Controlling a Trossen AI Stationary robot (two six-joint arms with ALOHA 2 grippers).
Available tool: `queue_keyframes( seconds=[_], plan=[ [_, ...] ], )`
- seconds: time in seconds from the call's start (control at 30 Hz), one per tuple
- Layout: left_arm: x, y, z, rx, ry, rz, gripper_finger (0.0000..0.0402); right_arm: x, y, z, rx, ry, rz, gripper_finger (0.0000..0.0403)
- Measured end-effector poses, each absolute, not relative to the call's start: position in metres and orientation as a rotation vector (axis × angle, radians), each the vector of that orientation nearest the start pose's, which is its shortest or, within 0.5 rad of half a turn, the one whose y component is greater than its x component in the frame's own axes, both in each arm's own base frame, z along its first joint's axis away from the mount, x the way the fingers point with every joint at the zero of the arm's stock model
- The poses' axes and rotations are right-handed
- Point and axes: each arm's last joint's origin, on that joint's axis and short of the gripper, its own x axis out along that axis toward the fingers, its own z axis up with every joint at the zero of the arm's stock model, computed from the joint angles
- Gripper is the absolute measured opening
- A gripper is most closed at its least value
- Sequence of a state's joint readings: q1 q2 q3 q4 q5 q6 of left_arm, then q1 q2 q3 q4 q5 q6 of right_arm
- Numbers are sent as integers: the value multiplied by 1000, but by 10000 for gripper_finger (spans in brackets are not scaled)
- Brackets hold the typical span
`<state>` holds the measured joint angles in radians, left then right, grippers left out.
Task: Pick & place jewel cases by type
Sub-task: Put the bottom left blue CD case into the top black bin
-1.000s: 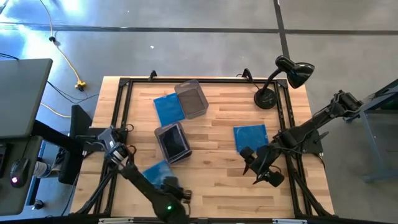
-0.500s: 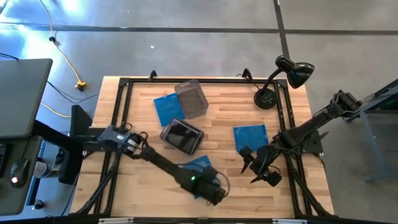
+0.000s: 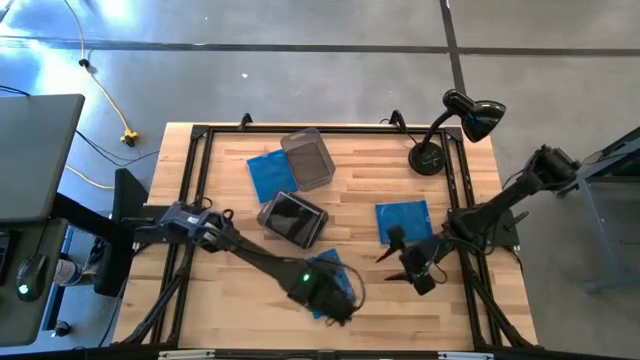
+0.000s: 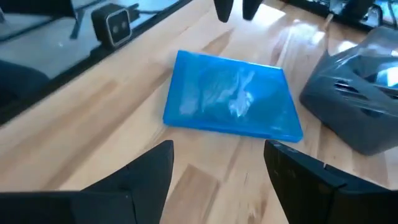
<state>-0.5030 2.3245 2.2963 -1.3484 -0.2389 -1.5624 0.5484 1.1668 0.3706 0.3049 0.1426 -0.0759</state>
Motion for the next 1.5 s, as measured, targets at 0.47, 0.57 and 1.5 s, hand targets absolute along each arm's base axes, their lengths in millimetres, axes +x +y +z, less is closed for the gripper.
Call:
queue_keyframes(
  seconds=[0.47, 0.57, 1.5],
  plan=[
    [369, -282, 201, -1000, 919, 986, 172, 244, 119, 119, -281, 666, 384, 247],
    [368, -281, 182, -1022, 929, 1009, 172, 254, 124, 112, -315, 701, 390, 247],
    [414, -222, 155, -915, 858, 876, 172, 276, 118, 116, -179, 914, 397, 247]
  ],
)
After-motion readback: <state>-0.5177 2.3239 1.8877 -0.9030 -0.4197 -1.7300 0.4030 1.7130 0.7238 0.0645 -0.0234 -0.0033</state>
